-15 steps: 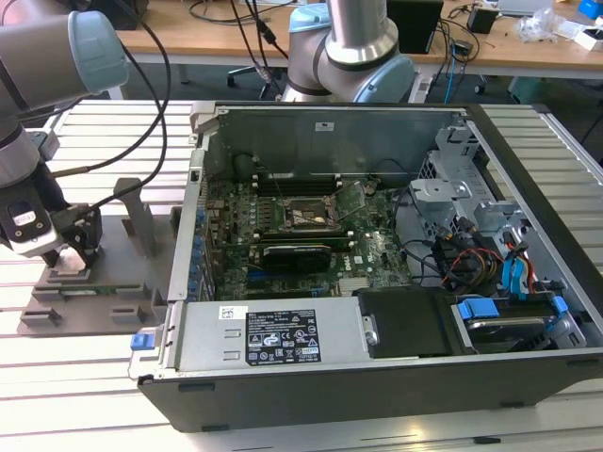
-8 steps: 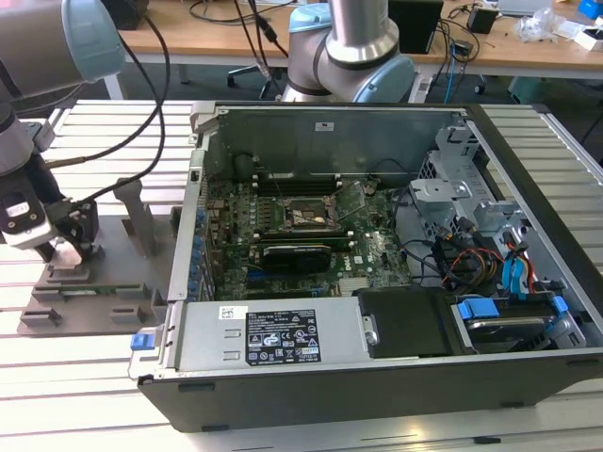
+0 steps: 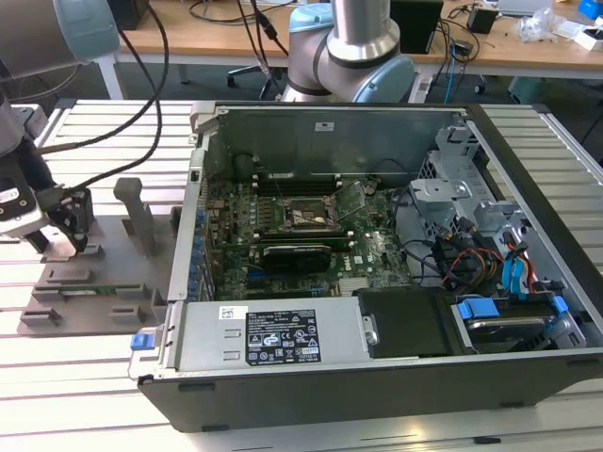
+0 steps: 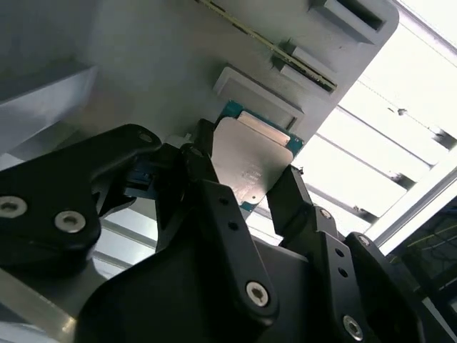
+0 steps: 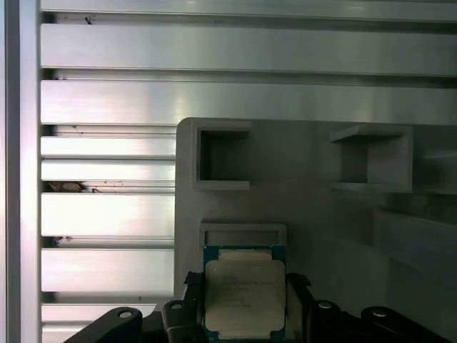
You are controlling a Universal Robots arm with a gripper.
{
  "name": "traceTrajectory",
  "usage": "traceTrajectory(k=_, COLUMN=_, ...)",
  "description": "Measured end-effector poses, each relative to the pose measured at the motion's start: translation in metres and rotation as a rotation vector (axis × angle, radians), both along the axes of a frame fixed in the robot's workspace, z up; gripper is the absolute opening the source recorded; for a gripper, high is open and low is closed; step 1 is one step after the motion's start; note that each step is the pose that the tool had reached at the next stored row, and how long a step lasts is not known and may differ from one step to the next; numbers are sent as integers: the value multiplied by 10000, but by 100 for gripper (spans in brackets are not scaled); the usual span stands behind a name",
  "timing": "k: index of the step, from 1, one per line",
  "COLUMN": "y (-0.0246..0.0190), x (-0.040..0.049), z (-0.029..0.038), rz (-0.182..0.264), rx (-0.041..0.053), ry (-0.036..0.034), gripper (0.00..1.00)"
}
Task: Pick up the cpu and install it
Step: 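Pick up the cpu and move it towards the insertion slot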
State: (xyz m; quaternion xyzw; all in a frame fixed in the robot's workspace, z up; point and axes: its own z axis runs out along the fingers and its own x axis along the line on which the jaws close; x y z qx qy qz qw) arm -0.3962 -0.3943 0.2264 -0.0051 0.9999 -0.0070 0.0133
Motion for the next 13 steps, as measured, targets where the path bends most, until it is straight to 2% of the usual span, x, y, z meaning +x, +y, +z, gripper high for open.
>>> traceTrajectory(k=3, y=0, x=0, z=76, rz=0, rx=0, ry=-1, gripper=55)
traceTrajectory(k=11, y=0, x=0, z=217, rz=0, rx=0, ry=0, gripper=55)
traceTrajectory(k=13, y=0, x=0, z=268, rz=0, rx=0, ry=0, gripper=55)
